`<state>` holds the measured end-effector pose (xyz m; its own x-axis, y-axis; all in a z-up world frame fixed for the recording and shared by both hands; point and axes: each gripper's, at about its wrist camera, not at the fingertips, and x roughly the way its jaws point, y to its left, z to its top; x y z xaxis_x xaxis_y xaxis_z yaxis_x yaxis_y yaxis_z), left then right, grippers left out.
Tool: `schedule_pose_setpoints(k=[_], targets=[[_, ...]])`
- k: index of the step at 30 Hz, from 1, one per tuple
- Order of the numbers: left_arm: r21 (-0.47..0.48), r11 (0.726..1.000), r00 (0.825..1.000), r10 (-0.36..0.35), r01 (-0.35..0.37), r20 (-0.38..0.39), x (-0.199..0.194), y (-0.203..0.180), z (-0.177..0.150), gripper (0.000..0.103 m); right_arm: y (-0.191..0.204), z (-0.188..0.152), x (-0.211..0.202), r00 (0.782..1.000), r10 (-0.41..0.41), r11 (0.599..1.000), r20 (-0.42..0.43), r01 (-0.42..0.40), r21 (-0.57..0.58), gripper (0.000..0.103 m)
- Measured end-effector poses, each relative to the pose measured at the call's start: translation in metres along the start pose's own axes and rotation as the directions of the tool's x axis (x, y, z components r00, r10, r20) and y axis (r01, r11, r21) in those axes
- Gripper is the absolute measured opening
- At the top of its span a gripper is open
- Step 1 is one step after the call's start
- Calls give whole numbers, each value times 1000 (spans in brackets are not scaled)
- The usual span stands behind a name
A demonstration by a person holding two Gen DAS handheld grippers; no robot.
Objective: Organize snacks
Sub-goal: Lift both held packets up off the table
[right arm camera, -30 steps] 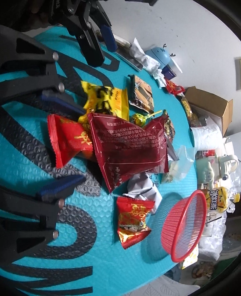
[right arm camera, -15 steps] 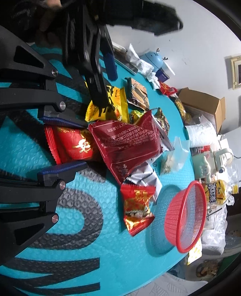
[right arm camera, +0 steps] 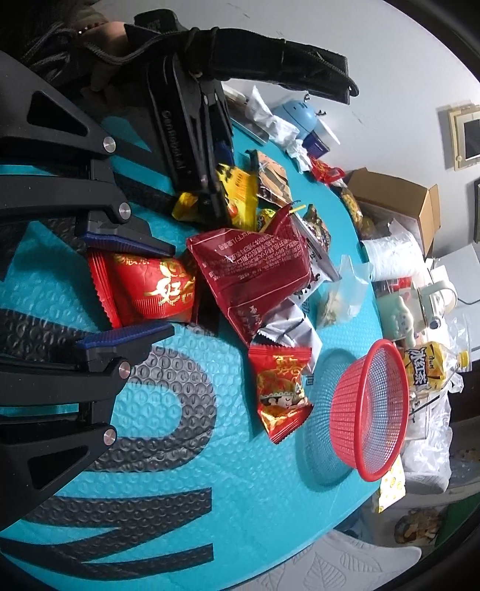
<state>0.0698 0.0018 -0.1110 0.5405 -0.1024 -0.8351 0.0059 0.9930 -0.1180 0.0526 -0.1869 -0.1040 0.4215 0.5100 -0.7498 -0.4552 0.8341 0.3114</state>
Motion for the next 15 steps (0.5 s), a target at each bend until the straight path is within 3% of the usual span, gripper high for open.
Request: schedule_pose_setpoints(k=[15], targets=[[0,998,998,-55,55,44,-37,-5,-37,49,12,-22,-16,1000,4,1000,13,-4,-10,35]])
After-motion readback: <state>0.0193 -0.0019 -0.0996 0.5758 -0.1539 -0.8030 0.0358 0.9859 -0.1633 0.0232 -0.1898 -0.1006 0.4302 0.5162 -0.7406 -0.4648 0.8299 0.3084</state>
